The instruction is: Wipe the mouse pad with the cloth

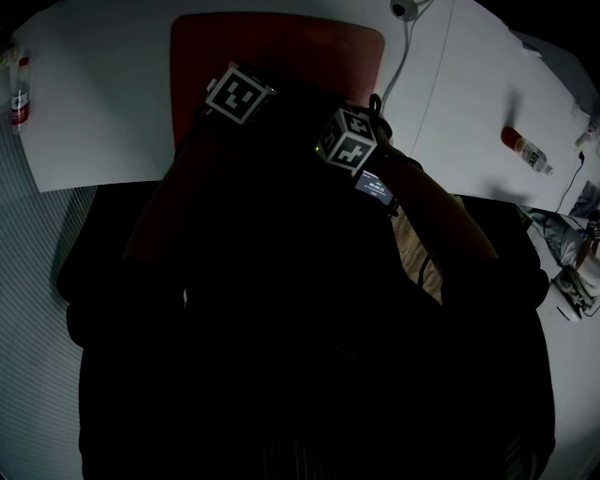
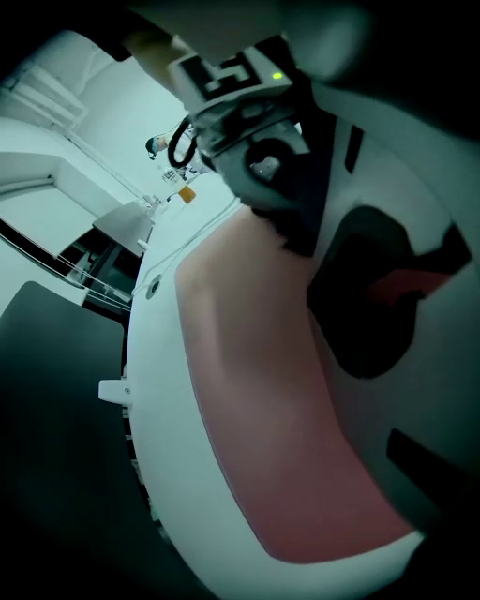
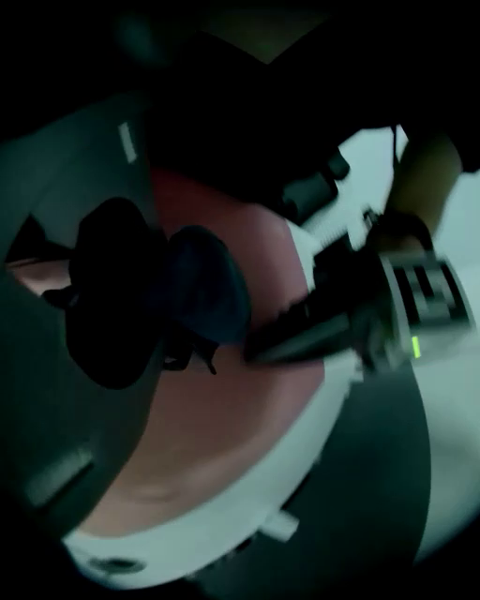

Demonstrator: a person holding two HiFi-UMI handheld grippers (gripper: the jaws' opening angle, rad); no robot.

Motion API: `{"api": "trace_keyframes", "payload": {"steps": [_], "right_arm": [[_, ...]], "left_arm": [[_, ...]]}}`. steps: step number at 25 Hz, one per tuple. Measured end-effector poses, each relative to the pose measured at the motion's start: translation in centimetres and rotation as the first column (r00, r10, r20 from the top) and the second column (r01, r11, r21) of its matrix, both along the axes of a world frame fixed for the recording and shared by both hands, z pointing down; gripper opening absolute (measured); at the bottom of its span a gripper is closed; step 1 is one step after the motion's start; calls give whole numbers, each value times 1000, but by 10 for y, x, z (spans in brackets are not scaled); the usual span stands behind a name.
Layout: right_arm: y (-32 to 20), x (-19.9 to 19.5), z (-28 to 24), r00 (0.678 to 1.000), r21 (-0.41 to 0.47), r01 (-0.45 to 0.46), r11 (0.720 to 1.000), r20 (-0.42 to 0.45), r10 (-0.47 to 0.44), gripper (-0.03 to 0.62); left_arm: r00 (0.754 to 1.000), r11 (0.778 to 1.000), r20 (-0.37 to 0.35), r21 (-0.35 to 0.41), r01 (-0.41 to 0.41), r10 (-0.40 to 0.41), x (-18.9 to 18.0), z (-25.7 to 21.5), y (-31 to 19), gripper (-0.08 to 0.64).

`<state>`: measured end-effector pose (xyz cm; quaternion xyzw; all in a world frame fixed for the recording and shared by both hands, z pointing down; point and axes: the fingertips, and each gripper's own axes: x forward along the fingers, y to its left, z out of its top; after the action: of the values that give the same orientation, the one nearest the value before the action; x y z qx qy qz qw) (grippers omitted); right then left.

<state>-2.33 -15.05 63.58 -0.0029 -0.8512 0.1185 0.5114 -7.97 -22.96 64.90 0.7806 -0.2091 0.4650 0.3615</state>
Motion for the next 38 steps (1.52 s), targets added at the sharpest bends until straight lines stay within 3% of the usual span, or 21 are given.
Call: {"api": "trace_keyframes", "payload": {"steps": [2,4,5,7,8,10,12,14,16,18,19,20,21,23,26,30,31,35,38], "right_arm": [[26,-2,3,985,-40,173,984,-2,-173,66],[9,9,5,974,-27,226,974,-13,-227,64],[-15,19,4,982,-4,188,982,-30,-188,64],[-84,44,0,998,54,-9,998,-66,13,66],[-118,58,-1,987,76,-138,987,-74,144,66],[-159,79,-3,932,106,-346,932,-75,355,66],[-155,77,-5,904,145,-407,902,-76,420,64],[-110,51,-6,947,116,-308,944,-61,317,64],[-40,20,-5,996,20,-83,996,-30,84,64],[9,13,2,987,-2,159,987,-35,-159,64],[13,17,5,975,6,217,976,-42,-217,64],[5,23,7,977,9,210,978,-43,-210,64],[-15,31,8,988,9,146,989,-40,-146,64],[-75,53,5,997,33,-58,998,-42,59,64],[-152,84,-1,954,83,-290,953,-56,295,66],[-167,87,-4,878,138,-465,875,-55,475,64],[-156,81,-4,875,141,-470,871,-53,481,63],[-80,40,-2,945,33,-325,945,-38,326,64],[-17,11,-2,971,-55,-237,970,-25,236,65]], "left_arm": [[1000,1000,4,-4,5,-5,-2,0,0,8],[1000,1000,-13,-17,21,-21,1,-1,2,8],[1000,1000,-18,-16,23,-24,3,-2,2,8],[1000,1000,-6,6,15,-15,2,-2,0,8],[1000,1000,2,14,14,-14,1,-2,-1,8],[1000,1000,3,14,20,-20,0,-2,0,8],[1000,1000,-1,21,19,-19,2,-2,0,8],[1000,1000,-5,26,16,-16,2,-2,-1,8],[1000,1000,-10,17,18,-18,2,-2,-2,8],[1000,1000,-14,5,18,-18,0,-1,-1,8],[1000,1000,-17,3,18,-18,0,-1,0,8],[1000,1000,-20,6,19,-19,1,-1,0,8],[1000,1000,-22,11,20,-20,2,-1,0,8],[1000,1000,-20,23,21,-20,3,-1,0,8],[1000,999,-16,37,23,-23,2,-2,-1,8],[1000,1000,-20,25,19,-19,1,-1,-1,8],[1000,1000,-23,19,18,-17,1,-1,0,8],[999,999,-27,27,21,-20,4,-2,-1,8],[1000,1000,-14,27,12,-11,3,-1,0,8]]}}
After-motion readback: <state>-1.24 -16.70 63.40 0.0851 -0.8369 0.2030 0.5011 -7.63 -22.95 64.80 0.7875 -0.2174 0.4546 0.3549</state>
